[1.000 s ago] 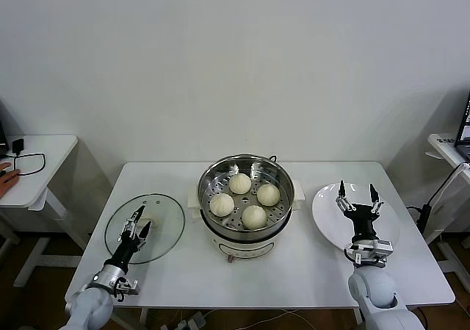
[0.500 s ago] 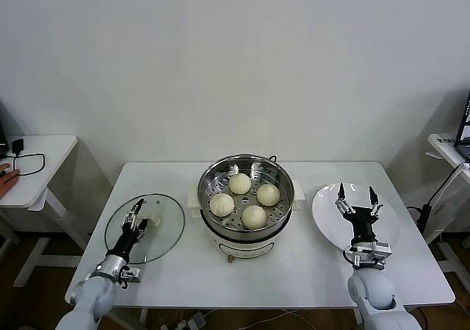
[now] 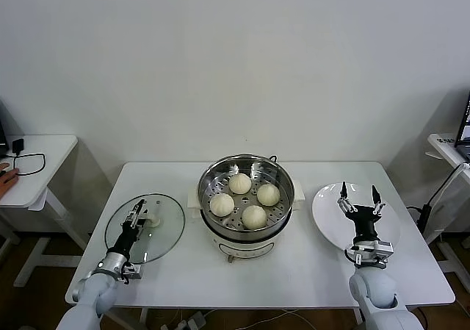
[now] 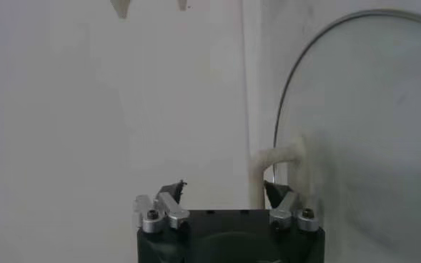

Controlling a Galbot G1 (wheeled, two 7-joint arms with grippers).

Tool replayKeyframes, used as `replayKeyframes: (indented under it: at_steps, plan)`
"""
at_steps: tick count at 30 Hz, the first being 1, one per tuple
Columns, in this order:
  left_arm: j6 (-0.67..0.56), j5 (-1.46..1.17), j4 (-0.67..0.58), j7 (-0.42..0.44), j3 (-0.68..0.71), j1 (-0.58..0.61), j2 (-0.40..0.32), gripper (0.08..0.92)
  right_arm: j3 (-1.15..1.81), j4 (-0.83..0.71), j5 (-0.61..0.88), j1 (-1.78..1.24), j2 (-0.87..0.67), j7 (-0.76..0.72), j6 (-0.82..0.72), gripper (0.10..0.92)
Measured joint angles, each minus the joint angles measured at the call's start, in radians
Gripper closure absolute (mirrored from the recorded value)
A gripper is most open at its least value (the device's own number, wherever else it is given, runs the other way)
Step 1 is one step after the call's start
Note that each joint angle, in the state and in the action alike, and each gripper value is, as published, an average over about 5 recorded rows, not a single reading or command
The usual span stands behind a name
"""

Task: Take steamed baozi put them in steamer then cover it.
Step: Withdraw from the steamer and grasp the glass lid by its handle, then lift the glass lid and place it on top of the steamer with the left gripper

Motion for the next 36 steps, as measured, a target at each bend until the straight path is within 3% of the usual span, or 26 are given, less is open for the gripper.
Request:
replayKeyframes:
  at_steps: [14, 26, 36]
  plan:
    - [0.06, -0.032, -0.058, 0.001, -0.026, 0.024, 0.006, 0.799, -0.01, 0.007, -0.005, 0.007, -0.015, 0.002, 0.0, 0.203]
    - [0.144, -0.116, -0.34, 0.058, -0.083, 0.098, 0.067, 0.812, -0.013, 0.013, -0.008, 0.005, -0.017, 0.003, -0.003, 0.203]
    - [0.297, -0.169, -0.683, 0.199, -0.018, 0.107, 0.092, 0.812, -0.008, 0.014, -0.01, 0.0, -0.022, -0.002, -0.024, 0.203]
